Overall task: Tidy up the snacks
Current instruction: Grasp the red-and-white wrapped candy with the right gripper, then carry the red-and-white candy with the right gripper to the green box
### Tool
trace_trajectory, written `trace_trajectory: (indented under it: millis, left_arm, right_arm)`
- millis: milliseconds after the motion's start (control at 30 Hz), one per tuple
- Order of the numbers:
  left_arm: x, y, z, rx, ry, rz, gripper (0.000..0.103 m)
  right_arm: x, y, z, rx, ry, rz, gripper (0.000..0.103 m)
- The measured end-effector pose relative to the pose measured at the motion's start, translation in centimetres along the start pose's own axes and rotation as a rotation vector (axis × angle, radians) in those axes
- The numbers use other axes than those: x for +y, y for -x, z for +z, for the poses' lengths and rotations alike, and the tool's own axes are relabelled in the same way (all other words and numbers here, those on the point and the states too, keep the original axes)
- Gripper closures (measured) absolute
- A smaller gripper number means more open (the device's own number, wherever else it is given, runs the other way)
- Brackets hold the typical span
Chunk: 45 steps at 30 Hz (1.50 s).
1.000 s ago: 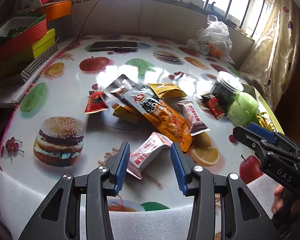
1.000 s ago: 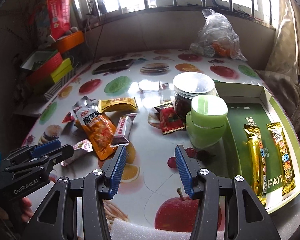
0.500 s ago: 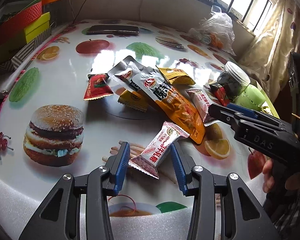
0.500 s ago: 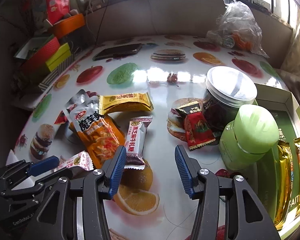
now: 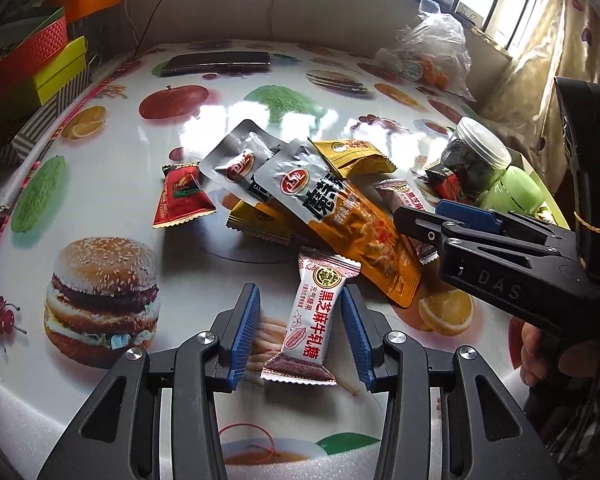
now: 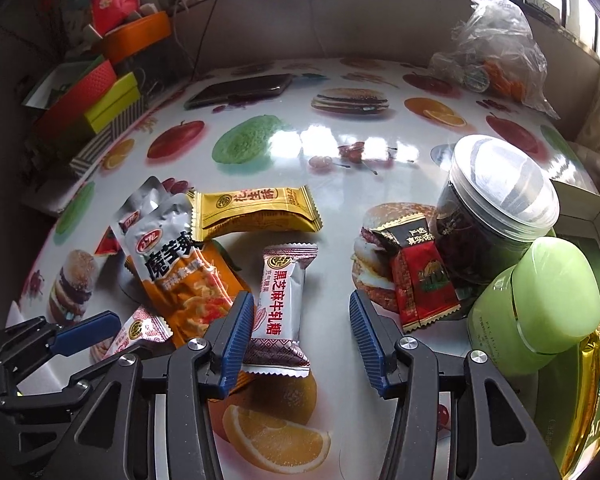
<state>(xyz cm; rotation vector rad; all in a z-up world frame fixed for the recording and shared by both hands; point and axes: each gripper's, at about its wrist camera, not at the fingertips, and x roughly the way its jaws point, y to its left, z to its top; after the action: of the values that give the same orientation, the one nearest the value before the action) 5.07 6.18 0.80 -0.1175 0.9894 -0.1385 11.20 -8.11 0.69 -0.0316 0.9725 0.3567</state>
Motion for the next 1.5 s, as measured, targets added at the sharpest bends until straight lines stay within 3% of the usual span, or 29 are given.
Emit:
trace_trajectory:
  millis: [300, 400, 500, 600, 1500]
  left_arm:
    - [0.0, 0.0, -0.1, -0.006, 0.007, 0.011, 0.059]
    - [0.0, 0.1, -0.2, -0.006, 0.014, 0.018, 0.06]
    - [0.1, 0.1, -0.3, -0.005, 0.024, 0.011, 0.08]
    - [0.2, 0.3, -0.4, -0.006, 0.032, 0.013, 0.081]
    - [-2.9, 3.8, -0.7, -0.065, 0.005, -0.002, 0.082]
  right_arm:
    - [0.1, 0.2, -0.3, -0.013, 0.014, -0.007, 0.079]
    - [-0.1, 0.4, -0.6, -0.014, 0.005, -0.003, 0.08]
    - [-0.1, 0.7, -0.9, -0.015, -0.002, -0.003, 0.082]
    - [0.0, 1.0, -1.2, -0.016, -0.008, 0.004, 0.082]
    - [0.0, 6.4, -3.7, -0.089, -0.038, 0.039, 0.085]
